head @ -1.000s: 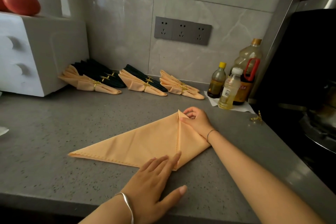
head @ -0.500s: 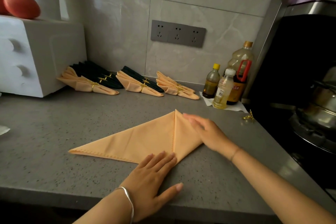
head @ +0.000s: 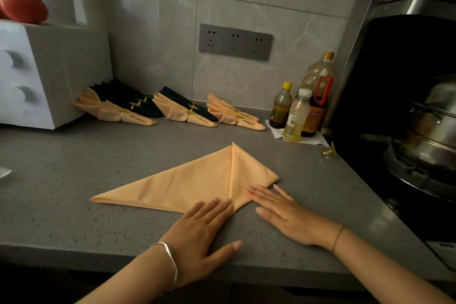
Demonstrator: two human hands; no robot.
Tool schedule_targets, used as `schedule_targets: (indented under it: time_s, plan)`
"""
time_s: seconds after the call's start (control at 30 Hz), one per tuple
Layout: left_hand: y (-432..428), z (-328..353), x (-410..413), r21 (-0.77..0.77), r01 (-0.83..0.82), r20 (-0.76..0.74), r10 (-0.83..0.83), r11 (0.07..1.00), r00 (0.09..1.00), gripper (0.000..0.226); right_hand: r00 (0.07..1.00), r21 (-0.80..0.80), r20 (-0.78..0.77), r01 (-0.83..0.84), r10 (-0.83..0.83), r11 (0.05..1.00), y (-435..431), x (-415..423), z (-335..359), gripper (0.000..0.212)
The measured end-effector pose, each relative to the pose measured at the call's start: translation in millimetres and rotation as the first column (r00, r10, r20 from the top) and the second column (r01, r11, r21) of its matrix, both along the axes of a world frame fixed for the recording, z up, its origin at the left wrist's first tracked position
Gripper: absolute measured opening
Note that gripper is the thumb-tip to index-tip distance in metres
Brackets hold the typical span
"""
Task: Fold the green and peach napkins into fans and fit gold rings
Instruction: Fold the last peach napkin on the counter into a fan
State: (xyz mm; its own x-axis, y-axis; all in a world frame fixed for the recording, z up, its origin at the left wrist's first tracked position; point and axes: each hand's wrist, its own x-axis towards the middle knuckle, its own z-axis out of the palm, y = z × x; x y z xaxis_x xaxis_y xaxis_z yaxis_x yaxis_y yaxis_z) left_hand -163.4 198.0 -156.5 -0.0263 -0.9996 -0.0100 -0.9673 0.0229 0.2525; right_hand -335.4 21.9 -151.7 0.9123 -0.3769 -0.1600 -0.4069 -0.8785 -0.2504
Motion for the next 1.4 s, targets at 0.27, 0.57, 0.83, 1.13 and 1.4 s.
schedule_targets:
  time_s: [0.27,0.57,0.83,1.13,1.4]
  plan:
    - [2,-2,0,0.001,0.001,0.017,-0.001,1.000,1.000,0.089,0.984,-0.051,-0.011,0.179,-0.179,0.983,-47,-11,2,0.048]
    - [9,3,21,-0.049,-0.100,0.021,0.102,0.994,0.995,0.109,0.979,-0.068,0.168,0.126,-0.113,0.990,27,7,15,0.049]
    - [11,-2,24,0.012,-0.103,0.035,0.102,0.995,0.994,0.118,0.929,-0.293,0.334,-0.060,0.161,0.954,58,34,3,0.043]
    - [2,27,37,0.028,-0.047,-0.145,0.050,0.999,0.988,0.046,0.887,-0.469,0.386,-0.049,0.254,0.882,41,24,-2,0.030]
    - [-16,37,77,-0.065,0.298,0.538,-0.218,0.952,0.814,0.061,0.901,-0.572,0.341,-0.028,0.269,0.820,17,-36,7,0.029]
